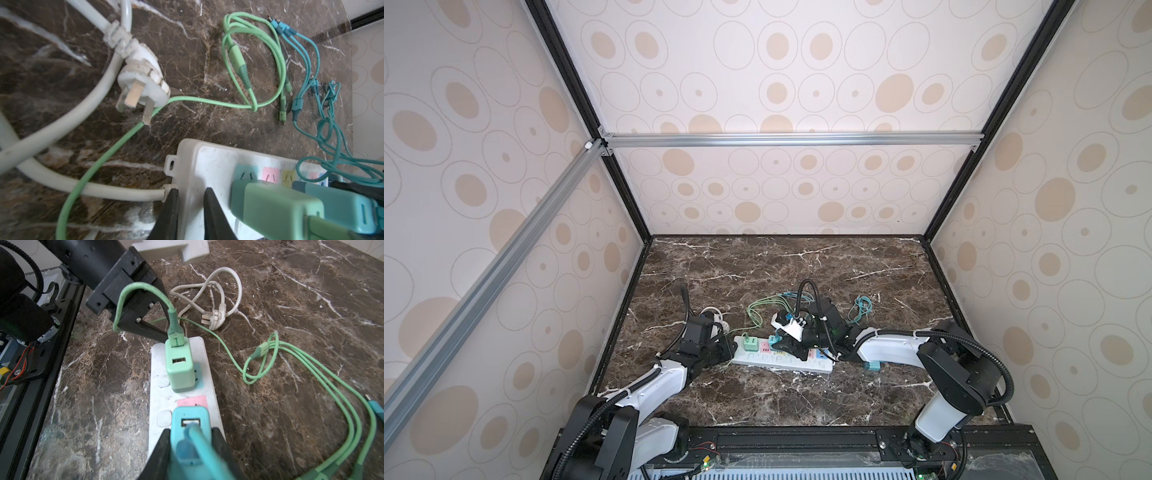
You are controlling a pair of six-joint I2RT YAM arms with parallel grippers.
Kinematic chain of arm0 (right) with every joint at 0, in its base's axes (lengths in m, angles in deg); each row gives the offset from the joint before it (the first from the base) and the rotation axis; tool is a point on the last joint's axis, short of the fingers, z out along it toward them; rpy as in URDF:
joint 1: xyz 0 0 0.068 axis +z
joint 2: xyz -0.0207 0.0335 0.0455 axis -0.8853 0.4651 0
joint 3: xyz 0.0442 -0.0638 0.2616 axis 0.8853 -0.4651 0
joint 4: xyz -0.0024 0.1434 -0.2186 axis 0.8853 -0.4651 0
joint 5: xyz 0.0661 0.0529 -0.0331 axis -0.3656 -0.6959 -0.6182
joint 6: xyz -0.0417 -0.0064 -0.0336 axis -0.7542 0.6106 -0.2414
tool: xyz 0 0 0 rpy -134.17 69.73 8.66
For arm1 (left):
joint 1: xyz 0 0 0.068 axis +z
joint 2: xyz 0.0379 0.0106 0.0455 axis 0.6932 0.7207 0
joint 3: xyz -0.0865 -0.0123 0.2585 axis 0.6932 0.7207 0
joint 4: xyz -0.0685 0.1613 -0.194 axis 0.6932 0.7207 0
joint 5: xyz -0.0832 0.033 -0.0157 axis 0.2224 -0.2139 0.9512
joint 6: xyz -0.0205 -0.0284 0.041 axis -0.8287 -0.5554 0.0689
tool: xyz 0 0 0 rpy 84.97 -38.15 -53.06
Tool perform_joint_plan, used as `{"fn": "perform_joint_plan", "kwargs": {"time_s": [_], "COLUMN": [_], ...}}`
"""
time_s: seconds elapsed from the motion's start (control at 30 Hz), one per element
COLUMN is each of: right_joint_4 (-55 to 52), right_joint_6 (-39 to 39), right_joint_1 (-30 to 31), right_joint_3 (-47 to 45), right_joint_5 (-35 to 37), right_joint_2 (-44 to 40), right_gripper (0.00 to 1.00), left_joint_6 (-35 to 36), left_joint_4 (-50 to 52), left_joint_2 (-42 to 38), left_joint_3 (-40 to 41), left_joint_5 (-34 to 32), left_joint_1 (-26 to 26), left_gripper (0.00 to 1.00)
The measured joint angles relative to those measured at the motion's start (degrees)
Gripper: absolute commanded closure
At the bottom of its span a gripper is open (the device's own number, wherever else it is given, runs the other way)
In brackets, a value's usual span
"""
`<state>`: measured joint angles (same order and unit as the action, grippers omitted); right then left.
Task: Insert plugs into power strip
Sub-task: Rotate the socket at the center of the table, then insert the plug into the socket.
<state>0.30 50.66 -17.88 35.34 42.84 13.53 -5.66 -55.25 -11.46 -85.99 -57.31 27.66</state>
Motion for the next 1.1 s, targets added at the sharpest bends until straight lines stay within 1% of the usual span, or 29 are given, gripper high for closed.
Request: {"fn": "perform_joint_plan", "kwargs": {"time_s": [0.47, 1.1], "right_joint_4": [1.46, 2.99], "right_joint_6": [-1.38, -1.46], "right_joint_1": [0.0, -0.76], "right_joint_3": [-2.91, -3.26], "right_joint_5": [-0.66, -0.31], "right_joint_2": [-1.99, -1.49], "right_gripper": [0.97, 0.97], "left_joint_6": [0.07, 0.11], "left_joint_4": [-0.96, -1.92], "left_joint_2": [2.12, 2.82], "left_joint_3": [-1.07, -1.16], "left_joint_5": [-0.15, -0.13], "left_joint_1": [0.11, 0.09], "left_gripper": [0.77, 0.77]}}
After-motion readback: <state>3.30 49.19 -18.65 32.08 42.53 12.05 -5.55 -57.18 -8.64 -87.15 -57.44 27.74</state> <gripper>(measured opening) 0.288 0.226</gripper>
